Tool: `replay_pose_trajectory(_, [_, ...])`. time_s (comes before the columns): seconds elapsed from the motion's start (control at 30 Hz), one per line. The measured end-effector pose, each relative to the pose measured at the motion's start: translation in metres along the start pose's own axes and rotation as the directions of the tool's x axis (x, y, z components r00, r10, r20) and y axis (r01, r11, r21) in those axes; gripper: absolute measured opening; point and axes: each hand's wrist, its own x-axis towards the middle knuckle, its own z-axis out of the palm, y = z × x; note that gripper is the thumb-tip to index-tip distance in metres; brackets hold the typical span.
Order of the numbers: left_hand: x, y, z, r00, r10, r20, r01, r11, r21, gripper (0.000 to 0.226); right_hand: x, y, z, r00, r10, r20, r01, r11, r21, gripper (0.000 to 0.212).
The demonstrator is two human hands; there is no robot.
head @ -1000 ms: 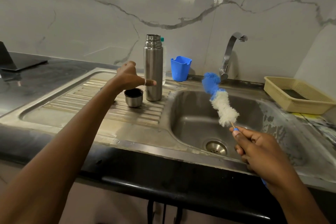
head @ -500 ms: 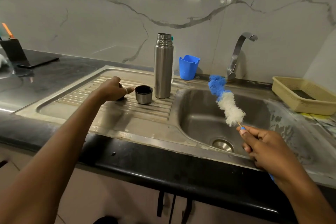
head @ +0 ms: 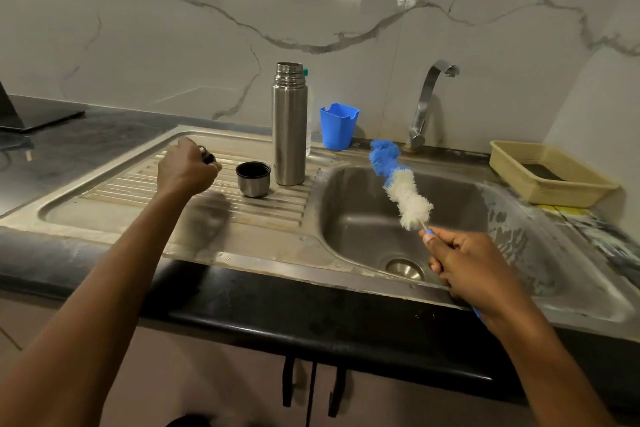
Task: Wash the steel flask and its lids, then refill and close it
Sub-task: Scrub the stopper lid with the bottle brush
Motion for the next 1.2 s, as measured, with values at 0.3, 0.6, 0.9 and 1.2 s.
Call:
replay_pose_trajectory(0.3, [-0.102, 0.137, -0.003, 0.912, 0.387, -0.135, -0.410, 0.857, -0.311, 0.053, 0.000, 0.002, -0.004, 1.000, 0.014, -0.014, -0.015, 1.000, -0.026, 0.027])
replay_pose_trajectory(0.6, [-0.120, 0.197, 0.084, 0.842, 0.526, 0.125, -0.434, 0.795, -0.425, 0.059, 0.000, 0.006, -0.013, 0.998, -0.021, -0.067, 0.013, 0.993, -0.119, 0.039])
replay_pose_trajectory(0.9, [-0.097, 0.195, 0.115, 0.832, 0.536, 0.145, -0.426, 0.783, -0.453, 0.051, 0.003, 0.010, -0.017, 0.983, -0.162, -0.087, 0.131, 0.949, -0.288, 0.036])
replay_pose_trajectory(1.2, [-0.095, 0.193, 0.115, 0.823, 0.561, 0.087, -0.458, 0.747, -0.482, 0.066, 0.010, -0.011, -0.017, 0.997, -0.071, -0.032, 0.066, 0.988, -0.137, 0.037])
